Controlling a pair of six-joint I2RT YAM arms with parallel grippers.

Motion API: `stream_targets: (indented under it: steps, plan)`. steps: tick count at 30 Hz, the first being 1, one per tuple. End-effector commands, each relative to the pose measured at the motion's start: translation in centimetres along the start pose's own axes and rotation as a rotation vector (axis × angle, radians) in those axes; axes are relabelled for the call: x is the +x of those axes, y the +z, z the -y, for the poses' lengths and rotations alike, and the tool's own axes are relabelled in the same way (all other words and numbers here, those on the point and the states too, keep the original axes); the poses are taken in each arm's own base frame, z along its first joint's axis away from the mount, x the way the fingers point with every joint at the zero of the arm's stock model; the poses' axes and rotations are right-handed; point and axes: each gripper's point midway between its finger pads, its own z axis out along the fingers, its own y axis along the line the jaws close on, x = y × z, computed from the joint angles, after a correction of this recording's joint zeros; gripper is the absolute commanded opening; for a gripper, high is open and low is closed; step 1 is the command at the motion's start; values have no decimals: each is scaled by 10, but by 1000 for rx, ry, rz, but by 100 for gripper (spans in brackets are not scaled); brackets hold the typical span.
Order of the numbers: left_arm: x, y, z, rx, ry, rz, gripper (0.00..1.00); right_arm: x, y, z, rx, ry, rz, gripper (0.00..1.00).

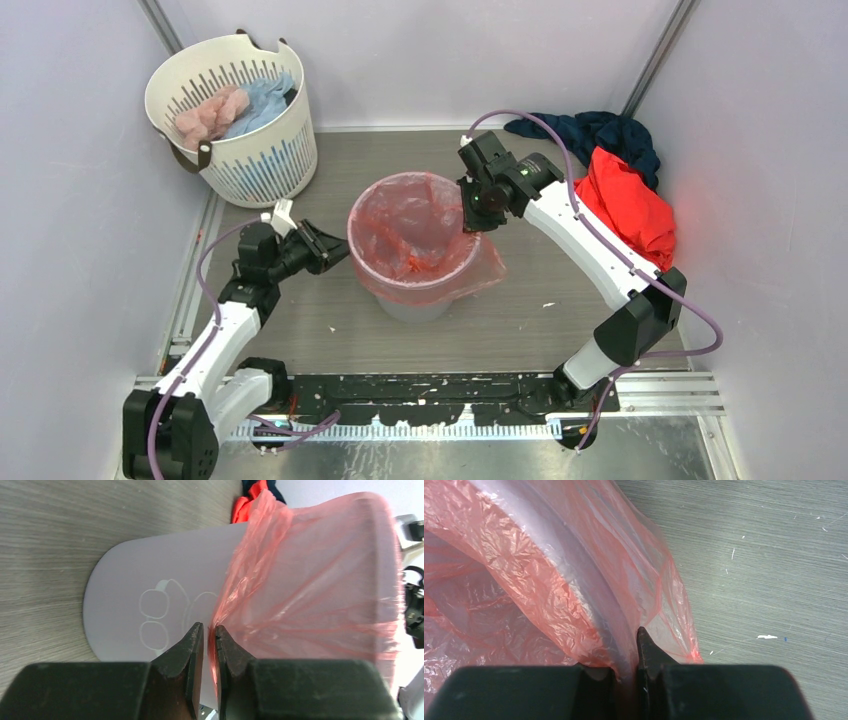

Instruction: Put the trash bags into the trash bin

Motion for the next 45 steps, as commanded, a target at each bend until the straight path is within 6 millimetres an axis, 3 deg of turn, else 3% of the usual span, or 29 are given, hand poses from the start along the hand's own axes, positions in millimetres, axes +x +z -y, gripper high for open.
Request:
stream_targets:
  steps: [1, 19, 28, 32, 36, 41, 45]
  plan:
    - [4, 3, -15, -29, 44, -5, 16, -13, 0, -17, -74, 31, 60, 1]
    - [16, 20, -71, -156, 48, -46, 14, -19, -6, -15, -60, 26, 74, 1]
    - [19, 21, -76, -173, 47, -66, 12, -22, -10, -16, -57, 36, 91, 1]
    - [18, 9, -62, -161, 66, -48, 13, -34, -33, -15, -53, 55, 147, 39]
    - [17, -5, -49, -169, 99, -40, 13, -50, -67, -13, -59, 74, 236, 66]
    - [21, -19, -39, -178, 118, -47, 14, -59, -97, -3, -40, 118, 334, 76]
    - [26, -29, -34, -176, 126, -44, 14, -51, -109, 9, -19, 154, 375, 81]
